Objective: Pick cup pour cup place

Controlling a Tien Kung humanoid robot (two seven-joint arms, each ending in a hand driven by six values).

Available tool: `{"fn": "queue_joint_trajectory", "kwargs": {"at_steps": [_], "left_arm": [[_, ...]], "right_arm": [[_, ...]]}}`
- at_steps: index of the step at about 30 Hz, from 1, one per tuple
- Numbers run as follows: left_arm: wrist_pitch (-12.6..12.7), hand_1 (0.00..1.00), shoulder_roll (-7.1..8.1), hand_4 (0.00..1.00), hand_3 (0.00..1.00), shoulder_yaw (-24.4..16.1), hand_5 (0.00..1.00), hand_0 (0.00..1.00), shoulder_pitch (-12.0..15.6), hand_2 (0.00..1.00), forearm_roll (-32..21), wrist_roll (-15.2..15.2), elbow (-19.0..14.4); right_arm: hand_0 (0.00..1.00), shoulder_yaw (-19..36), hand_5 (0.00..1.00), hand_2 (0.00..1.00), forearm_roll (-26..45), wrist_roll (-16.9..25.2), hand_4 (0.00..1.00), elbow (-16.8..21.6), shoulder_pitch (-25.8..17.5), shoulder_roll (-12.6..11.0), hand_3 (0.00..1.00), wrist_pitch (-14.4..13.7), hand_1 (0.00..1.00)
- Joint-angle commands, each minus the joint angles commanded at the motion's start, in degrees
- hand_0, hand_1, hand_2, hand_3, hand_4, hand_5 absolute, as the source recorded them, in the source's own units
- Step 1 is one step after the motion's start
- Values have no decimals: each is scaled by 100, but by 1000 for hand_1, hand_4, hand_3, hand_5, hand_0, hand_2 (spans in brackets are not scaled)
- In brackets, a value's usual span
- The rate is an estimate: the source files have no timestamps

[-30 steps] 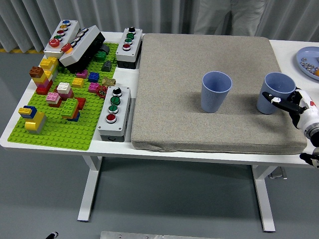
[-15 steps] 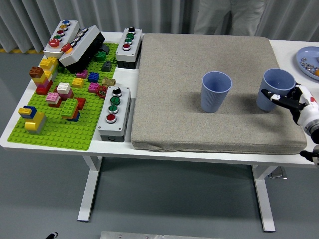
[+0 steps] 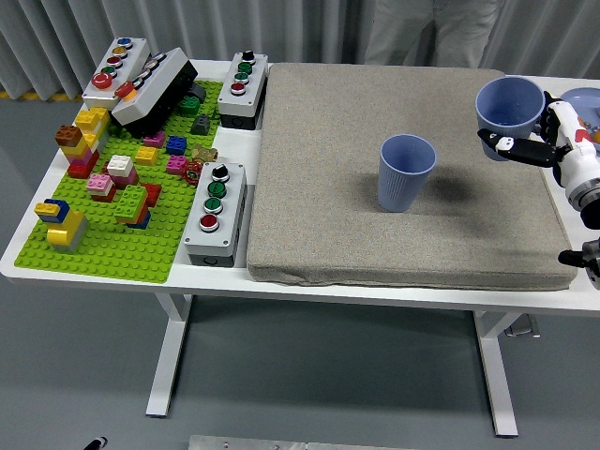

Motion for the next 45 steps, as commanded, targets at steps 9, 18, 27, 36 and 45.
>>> {"fn": "queue_joint_trajectory", "kwargs": {"at_steps": [9,18,27,36,45], "left_arm": [[-1,787,7,595,776,24,998,824,1,858,-7,3,0],[-3,787,19,595,775,36,998,824,21,858,-13,4,0],[1,787,18,594,775,27,998,824,8,858,-14,0,0],[1,787,21,595,776,28,998,824,1,858,-15,-2,0],[0,787,25,596,775,28,998,824,-14,858,-12,-2,0]], "right_arm": [[788,-421,188,573,-909,-234,683,161,42,96,670,-254,671],[789,-733,187,573,-1296,-370,683,304,73,170,670,-346,672],[788,-900,189,573,-1589,-413,683,369,114,190,670,-403,672],[787,-912,184,571,-2057,-478,680,411,129,182,667,-439,672],[784,-1056,180,568,-2636,-588,674,494,174,180,664,-426,672]]}}
